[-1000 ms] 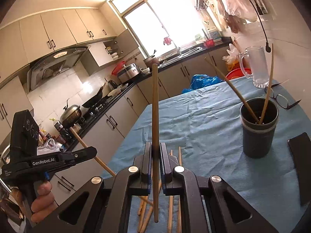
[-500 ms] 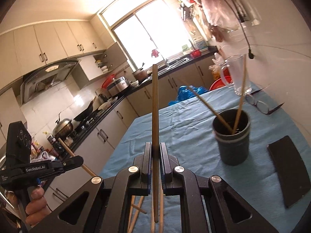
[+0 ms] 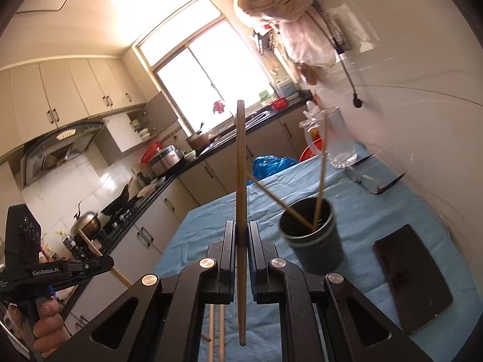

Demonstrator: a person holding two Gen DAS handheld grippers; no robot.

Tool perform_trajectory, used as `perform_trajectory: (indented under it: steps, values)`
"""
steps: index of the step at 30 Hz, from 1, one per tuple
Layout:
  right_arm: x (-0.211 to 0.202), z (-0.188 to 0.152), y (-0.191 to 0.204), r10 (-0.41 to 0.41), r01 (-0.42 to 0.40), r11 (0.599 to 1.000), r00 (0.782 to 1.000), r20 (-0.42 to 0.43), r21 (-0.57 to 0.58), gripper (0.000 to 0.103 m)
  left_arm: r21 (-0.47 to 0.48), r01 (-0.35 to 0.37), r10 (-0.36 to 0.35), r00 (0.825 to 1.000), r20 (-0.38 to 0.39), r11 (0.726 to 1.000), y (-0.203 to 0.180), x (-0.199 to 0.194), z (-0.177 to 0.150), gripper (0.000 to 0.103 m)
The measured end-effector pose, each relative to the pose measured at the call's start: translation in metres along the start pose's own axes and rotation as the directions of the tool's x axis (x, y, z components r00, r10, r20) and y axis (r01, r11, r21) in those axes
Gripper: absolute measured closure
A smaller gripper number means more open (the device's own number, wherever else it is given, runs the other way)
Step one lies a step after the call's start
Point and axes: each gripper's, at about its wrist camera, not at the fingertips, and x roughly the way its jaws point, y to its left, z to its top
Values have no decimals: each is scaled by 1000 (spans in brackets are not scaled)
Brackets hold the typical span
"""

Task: Organize utensils
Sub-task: 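Lift the left tool's chopstick toward the holder while the right tool carries its chopstick there, then insert the left tool's chopstick into the holder and open, while the right tool releases its chopstick there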

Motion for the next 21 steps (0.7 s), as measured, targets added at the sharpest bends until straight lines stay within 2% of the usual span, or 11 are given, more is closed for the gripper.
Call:
perform_trajectory:
  steps: [21]
  values:
    - [-24,44,-37,-64,61,998,992,105,31,95,113,59,-61,998,18,992,-78,22,52,97]
